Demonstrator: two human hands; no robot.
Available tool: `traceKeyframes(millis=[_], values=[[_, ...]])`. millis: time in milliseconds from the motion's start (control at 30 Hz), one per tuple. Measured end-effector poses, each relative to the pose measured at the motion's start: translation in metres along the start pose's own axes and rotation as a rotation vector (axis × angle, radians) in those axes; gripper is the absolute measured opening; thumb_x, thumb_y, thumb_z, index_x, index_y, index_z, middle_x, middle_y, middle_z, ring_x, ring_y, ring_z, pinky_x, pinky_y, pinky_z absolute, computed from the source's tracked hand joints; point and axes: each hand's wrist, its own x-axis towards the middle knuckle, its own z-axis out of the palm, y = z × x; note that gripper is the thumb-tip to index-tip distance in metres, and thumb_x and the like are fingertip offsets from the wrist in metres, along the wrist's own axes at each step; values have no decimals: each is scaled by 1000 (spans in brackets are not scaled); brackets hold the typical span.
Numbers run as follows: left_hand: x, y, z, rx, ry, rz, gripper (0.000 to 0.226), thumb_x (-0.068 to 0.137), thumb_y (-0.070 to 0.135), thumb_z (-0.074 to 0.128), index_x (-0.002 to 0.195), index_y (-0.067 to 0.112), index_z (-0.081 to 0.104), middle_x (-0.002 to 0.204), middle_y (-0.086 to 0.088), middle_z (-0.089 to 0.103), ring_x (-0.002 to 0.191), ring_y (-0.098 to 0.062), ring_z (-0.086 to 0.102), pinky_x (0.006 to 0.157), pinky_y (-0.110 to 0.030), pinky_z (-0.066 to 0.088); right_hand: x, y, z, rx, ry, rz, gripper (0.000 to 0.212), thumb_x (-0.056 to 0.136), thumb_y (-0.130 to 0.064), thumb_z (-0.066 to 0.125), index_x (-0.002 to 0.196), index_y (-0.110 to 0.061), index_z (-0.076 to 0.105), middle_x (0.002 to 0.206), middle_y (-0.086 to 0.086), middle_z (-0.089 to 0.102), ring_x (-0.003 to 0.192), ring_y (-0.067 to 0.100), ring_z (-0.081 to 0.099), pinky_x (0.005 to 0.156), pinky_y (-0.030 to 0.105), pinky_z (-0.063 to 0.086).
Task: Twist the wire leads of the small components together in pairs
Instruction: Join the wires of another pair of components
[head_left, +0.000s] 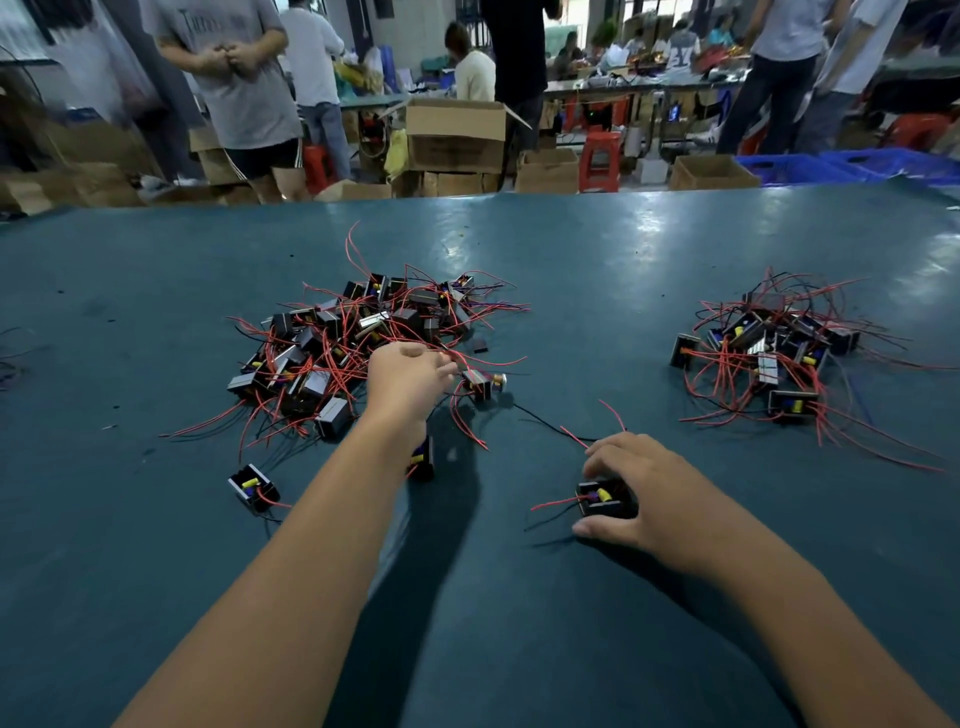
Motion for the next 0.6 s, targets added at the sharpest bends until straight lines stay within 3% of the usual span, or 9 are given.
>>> traceKeyframes(millis=[67,133,200,267,367,467,533,600], values=[[-1,-1,-12,224,14,149,20,97,-4,52,114,5,48,100,-11,63,88,-21,67,81,-35,58,-1,3,-4,-13,-25,-26,43,79,-46,76,111,-22,59,122,-11,52,114,8,45,100,19,35],[-4,-6,-27,572,83,372,30,94,-3,54,119,11,48,96,-3,59,85,-19,59,74,-33,51,-1,5,-6,-29,-29,-43,38,82,-39,75,112,-20,61,126,-10,52,117,8,47,99,14,32],[-7,-13,-38,751,111,461,30,92,-2,59,117,11,50,98,-3,55,90,-21,56,78,-34,47,-1,5,-6,-43,-19,-45,34,84,-36,74,111,-19,62,125,-10,52,115,8,49,96,11,31],[-9,-22,-45,804,122,425,22,92,1,61,110,10,53,98,-5,57,91,-24,56,82,-39,49,-1,4,-5,-63,-8,-38,30,86,-37,72,109,-19,62,121,-9,53,113,10,49,97,17,35],[-13,-35,-53,919,88,381,10,95,18,62,97,10,56,89,-4,62,87,-27,59,74,-39,47,-1,0,-4,-138,25,-22,29,86,-47,68,103,-24,59,114,-10,53,108,12,47,95,25,36],[-21,-45,-60,1009,-30,293,42,88,54,66,90,14,56,81,1,61,81,-24,60,69,-39,47,-1,-3,-3,-190,37,-3,31,85,-53,65,99,-28,56,107,-12,52,102,12,45,91,25,34],[-23,-49,-64,1021,-61,247,49,81,58,72,100,16,57,87,2,64,83,-21,60,71,-38,48,-2,-4,-4,-198,35,9,31,85,-55,64,98,-28,55,104,-13,51,99,11,44,88,24,34],[-23,-49,-70,968,-74,195,52,79,45,79,116,16,56,91,2,64,83,-18,60,69,-34,44,-2,-5,-4,-202,37,24,30,86,-56,62,97,-29,54,101,-14,51,97,10,43,87,25,34]])
